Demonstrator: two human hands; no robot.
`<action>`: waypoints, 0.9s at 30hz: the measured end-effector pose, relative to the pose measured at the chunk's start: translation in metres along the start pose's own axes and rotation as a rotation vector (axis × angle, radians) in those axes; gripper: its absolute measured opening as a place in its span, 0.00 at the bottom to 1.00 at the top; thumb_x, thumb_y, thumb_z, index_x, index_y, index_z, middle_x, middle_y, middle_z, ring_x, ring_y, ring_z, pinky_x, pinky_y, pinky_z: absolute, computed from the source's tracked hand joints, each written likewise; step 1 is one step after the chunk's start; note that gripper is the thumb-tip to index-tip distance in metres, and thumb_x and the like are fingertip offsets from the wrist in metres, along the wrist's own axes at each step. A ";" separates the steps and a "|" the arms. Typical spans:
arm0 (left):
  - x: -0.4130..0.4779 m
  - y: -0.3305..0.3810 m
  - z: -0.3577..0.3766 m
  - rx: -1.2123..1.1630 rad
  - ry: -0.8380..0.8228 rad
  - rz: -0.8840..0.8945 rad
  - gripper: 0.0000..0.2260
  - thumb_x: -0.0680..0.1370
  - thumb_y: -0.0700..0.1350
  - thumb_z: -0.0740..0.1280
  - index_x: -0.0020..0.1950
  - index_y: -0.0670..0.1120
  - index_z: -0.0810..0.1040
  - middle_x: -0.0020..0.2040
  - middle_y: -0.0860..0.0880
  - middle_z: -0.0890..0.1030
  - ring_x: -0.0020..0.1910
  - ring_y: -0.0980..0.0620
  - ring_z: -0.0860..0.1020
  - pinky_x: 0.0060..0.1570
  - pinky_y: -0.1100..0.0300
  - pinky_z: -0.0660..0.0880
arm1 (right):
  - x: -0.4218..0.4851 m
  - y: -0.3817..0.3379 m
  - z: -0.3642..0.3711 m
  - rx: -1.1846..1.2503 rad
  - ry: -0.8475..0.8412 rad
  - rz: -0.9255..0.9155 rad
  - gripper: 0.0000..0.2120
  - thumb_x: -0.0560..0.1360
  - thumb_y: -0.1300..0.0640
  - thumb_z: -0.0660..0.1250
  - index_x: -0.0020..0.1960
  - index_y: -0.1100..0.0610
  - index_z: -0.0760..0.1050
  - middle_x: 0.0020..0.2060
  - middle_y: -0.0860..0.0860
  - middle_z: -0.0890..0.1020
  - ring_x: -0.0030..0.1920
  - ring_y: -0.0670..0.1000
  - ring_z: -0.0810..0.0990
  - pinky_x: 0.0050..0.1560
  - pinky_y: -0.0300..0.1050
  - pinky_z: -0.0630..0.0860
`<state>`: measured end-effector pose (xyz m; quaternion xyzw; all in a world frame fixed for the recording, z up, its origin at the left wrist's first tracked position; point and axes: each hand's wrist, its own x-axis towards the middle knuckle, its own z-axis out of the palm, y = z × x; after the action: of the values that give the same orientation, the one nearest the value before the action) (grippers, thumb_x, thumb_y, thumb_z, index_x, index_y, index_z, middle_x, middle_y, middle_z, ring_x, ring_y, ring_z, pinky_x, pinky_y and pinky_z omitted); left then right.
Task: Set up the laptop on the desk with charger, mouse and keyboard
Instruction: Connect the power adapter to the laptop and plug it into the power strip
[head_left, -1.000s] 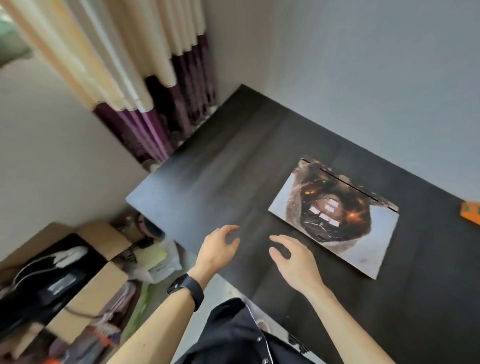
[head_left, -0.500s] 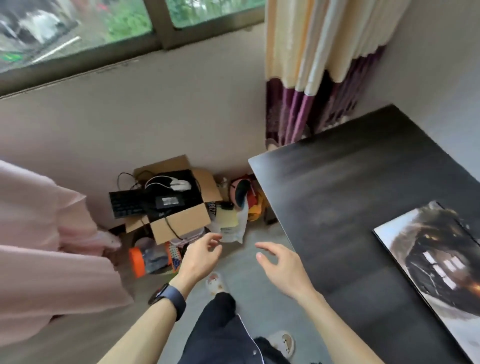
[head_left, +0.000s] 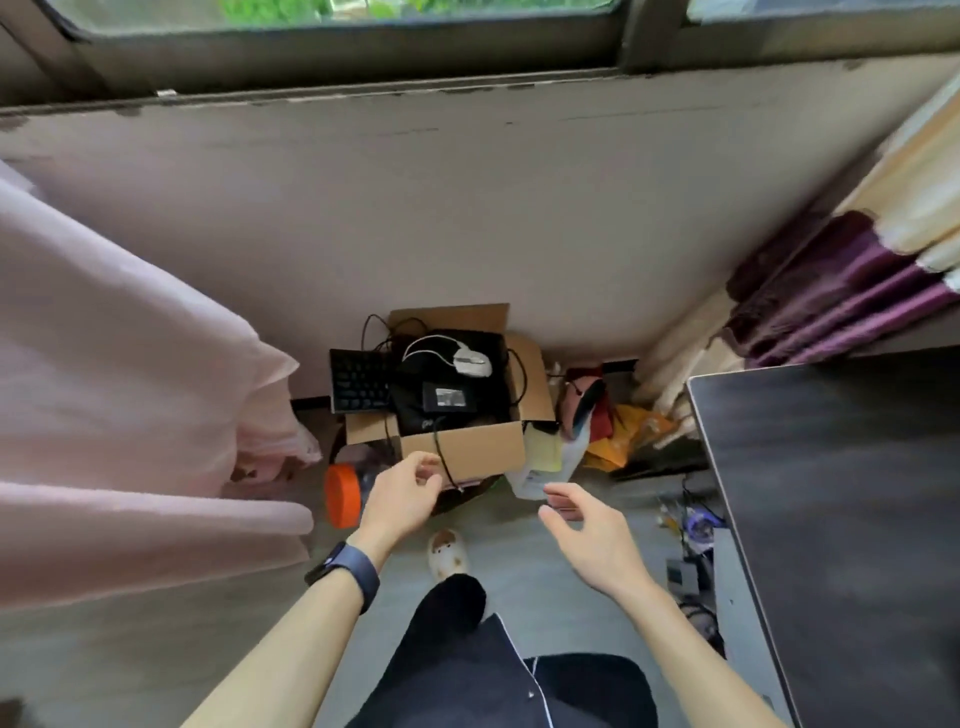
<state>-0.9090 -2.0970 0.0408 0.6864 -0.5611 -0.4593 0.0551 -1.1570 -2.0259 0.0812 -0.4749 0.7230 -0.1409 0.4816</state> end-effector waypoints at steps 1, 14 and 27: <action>0.007 -0.007 -0.007 0.010 -0.007 -0.013 0.14 0.80 0.47 0.64 0.65 0.52 0.77 0.58 0.52 0.81 0.54 0.55 0.78 0.55 0.61 0.73 | 0.009 -0.005 0.007 -0.009 -0.019 0.018 0.15 0.78 0.49 0.68 0.65 0.47 0.77 0.55 0.41 0.82 0.56 0.40 0.79 0.57 0.33 0.71; 0.169 -0.121 0.027 0.478 -0.075 0.000 0.23 0.78 0.48 0.63 0.73 0.48 0.69 0.75 0.43 0.66 0.72 0.41 0.66 0.67 0.48 0.70 | 0.285 0.021 0.126 -0.386 -0.198 0.061 0.39 0.76 0.41 0.69 0.79 0.55 0.57 0.73 0.59 0.68 0.73 0.60 0.68 0.71 0.54 0.68; 0.224 -0.169 0.054 0.586 -0.093 0.121 0.27 0.79 0.49 0.64 0.77 0.49 0.64 0.82 0.52 0.44 0.77 0.46 0.57 0.73 0.42 0.61 | 0.416 0.019 0.200 -0.778 -0.164 -0.257 0.44 0.64 0.50 0.76 0.75 0.57 0.61 0.69 0.58 0.71 0.69 0.63 0.68 0.65 0.62 0.72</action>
<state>-0.8363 -2.1953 -0.2179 0.6167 -0.7113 -0.3050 -0.1439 -1.0374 -2.3074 -0.2645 -0.7175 0.6163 0.1220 0.3008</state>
